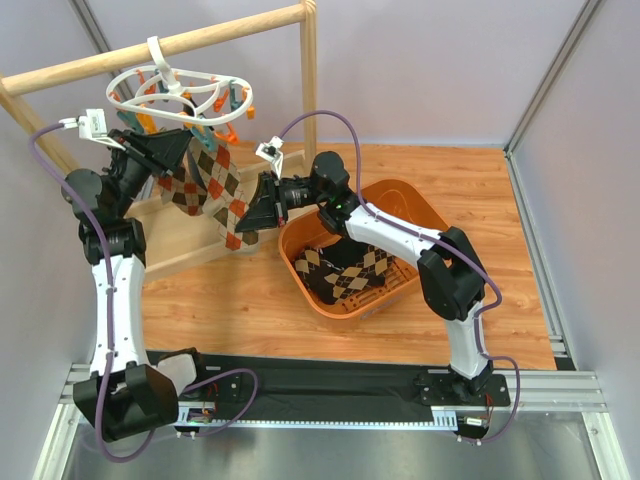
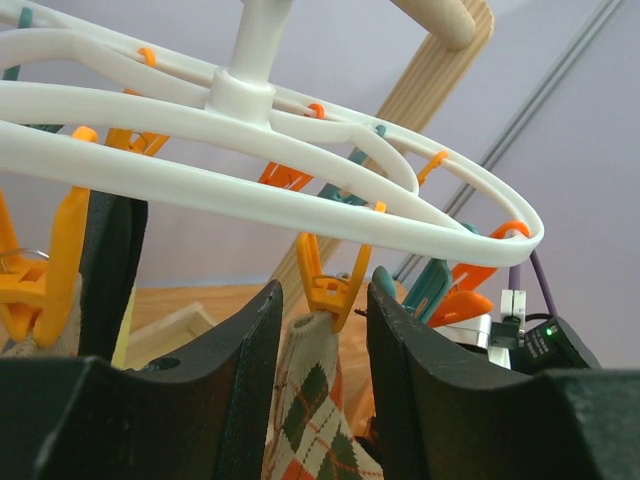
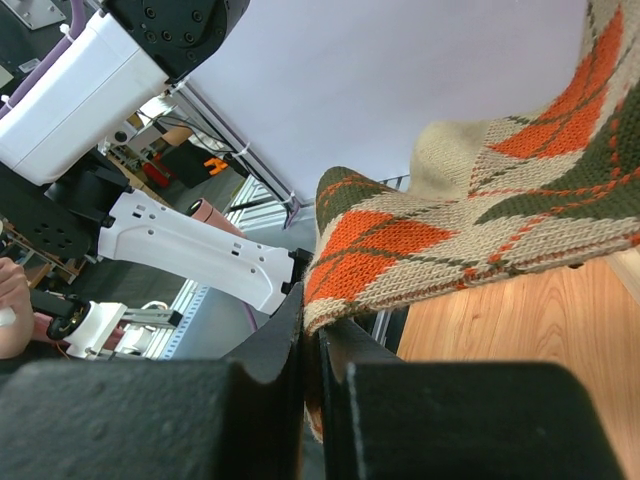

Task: Remove the socks clipped to the hanger

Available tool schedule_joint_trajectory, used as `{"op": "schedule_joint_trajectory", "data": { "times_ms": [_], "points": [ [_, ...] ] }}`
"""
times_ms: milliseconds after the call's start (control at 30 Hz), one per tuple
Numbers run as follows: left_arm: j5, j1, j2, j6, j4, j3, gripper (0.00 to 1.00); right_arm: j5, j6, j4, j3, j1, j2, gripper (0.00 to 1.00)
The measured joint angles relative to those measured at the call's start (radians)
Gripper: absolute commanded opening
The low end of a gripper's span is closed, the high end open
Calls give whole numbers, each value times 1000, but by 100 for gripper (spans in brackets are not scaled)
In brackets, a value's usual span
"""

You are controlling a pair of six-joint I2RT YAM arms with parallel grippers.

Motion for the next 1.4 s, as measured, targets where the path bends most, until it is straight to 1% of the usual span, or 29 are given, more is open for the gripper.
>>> {"op": "schedule_joint_trajectory", "data": {
  "times_ms": [200,467,867,1000,1100,1400],
  "points": [
    [-24,-14,9,-24,51,-20,43,0,0,0,0,0,0,5],
    [-34,-42,19,-38,84,-23,43,-1,0,0,0,0,0,5],
    [-38,-65,58,-59,146,-24,47,-4,7,0,0,0,0,5],
    [-39,-64,60,-72,182,-39,51,-8,11,0,0,1,0,5],
    [-37,-64,64,-77,201,-42,52,-14,15,0,0,1,0,5],
    [-20,-65,89,-92,245,-43,51,-26,18,0,0,2,0,5]
  ]
}}
